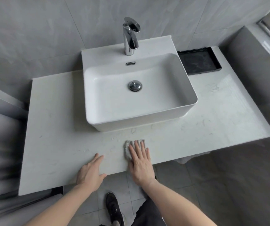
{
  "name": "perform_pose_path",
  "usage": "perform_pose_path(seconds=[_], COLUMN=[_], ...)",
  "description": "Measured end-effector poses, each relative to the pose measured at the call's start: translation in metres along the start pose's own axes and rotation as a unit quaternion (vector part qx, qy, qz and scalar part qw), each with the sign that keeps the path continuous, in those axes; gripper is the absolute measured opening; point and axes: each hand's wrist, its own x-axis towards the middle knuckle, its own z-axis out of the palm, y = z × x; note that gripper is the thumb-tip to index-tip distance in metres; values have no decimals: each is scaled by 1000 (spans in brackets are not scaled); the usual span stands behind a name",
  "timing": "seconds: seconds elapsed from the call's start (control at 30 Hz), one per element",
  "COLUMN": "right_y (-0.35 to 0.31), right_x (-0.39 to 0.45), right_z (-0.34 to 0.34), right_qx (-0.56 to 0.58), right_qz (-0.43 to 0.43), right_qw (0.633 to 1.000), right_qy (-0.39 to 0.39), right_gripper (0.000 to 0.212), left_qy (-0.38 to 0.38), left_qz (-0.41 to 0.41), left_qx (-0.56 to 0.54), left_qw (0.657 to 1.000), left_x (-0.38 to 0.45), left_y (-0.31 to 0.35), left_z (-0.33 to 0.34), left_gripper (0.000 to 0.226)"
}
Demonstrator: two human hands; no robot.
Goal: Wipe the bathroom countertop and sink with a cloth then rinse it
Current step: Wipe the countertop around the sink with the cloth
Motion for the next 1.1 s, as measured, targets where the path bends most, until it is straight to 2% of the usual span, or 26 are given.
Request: perform_pose_path(seconds=[0.1,0.2,0.3,0.43,0.53,0.6,0.7,0.8,1.0,1.1], right_y=[-17,-3,25,80,102,100,74,22,-113,-153], right_x=[-6,-5,-11,-17,-9,1,16,20,5,2], right_z=[18,7,-17,-54,-72,-70,-48,-13,51,75], right_qx=[22,82,89,59,33,20,11,-1,11,25], right_qz=[-30,-34,32,150,205,232,268,229,47,-29], right_qw=[999,996,991,972,964,962,959,970,998,999], right_qy=[3,21,92,173,165,140,96,82,32,10], right_gripper=[86,82,86,62,50,46,57,64,60,76], left_qy=[-9,7,27,29,21,17,22,10,7,2], left_qz=[40,28,-18,-104,-141,-146,-138,-136,-133,-134], left_qx=[-48,-58,-36,-3,10,20,28,25,31,28], left_qw=[998,998,999,994,990,989,990,990,991,991], left_x=[-4,-4,0,11,12,10,11,13,12,12], left_y=[-30,-71,-124,-203,-233,-236,-235,-238,-239,-238], left_z=[-2,-4,-5,-5,-5,-3,-2,-2,-3,-3], left_gripper=[81,80,84,101,114,111,108,109,107,107])
